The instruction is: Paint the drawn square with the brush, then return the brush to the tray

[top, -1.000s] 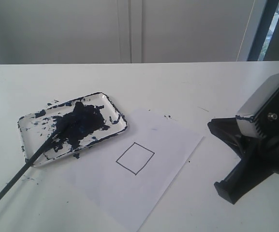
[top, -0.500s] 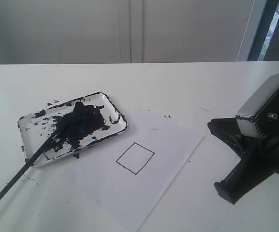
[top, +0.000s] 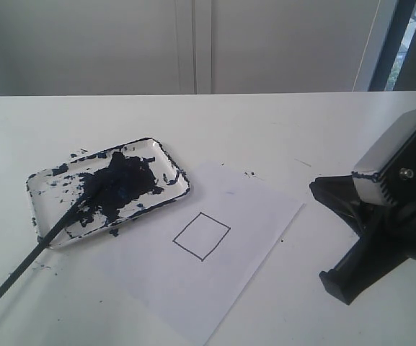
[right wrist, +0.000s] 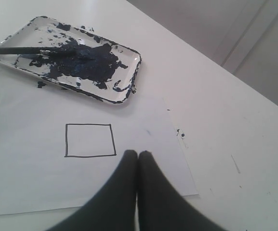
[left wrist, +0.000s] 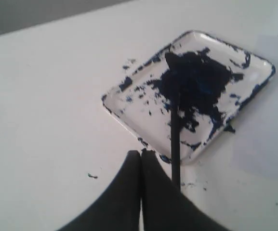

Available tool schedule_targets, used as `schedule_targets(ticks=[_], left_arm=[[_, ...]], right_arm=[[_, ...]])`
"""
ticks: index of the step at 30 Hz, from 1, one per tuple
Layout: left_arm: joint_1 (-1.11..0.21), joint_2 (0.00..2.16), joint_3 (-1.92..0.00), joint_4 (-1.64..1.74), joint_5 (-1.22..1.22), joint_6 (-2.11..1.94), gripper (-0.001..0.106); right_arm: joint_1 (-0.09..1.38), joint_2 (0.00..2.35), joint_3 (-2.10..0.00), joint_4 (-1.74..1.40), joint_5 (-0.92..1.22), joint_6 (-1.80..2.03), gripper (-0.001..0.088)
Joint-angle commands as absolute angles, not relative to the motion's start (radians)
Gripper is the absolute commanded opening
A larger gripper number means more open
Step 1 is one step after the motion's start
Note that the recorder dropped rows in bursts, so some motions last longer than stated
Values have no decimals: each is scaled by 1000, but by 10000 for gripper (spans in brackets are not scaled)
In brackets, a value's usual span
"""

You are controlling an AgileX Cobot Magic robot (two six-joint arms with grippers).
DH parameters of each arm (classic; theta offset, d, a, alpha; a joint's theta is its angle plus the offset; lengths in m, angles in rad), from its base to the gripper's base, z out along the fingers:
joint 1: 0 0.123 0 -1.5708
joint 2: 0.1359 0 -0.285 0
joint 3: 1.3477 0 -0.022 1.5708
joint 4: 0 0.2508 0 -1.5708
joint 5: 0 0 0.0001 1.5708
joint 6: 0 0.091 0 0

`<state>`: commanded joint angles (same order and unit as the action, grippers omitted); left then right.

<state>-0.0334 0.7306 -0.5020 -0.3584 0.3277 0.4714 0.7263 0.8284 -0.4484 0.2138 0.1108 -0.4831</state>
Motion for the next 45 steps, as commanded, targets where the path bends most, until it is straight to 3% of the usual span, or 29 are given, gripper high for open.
schedule_targets(ticks=[9,11,16,18,31,45], left_arm=[[-33,896,-502,-503,450,553,20],[-35,925,-502,-557,462,622,107],[-66,978,-502,-554,467,708,462],[-71,1002,-502,-529,465,706,502],[-71,1293,-502,-462,337,722,493],[-71,1389,-502,-462,300,739,484]], right_arm=[[726,828,-448,214,111,-483,0],[726,828,-448,214,111,-483,0],[726,828,-448,214,113,-483,0],[726,828,-448,214,115,-483,0],[726,828,-448,216,131,-483,0],[726,828,-448,216,133,-483,0]])
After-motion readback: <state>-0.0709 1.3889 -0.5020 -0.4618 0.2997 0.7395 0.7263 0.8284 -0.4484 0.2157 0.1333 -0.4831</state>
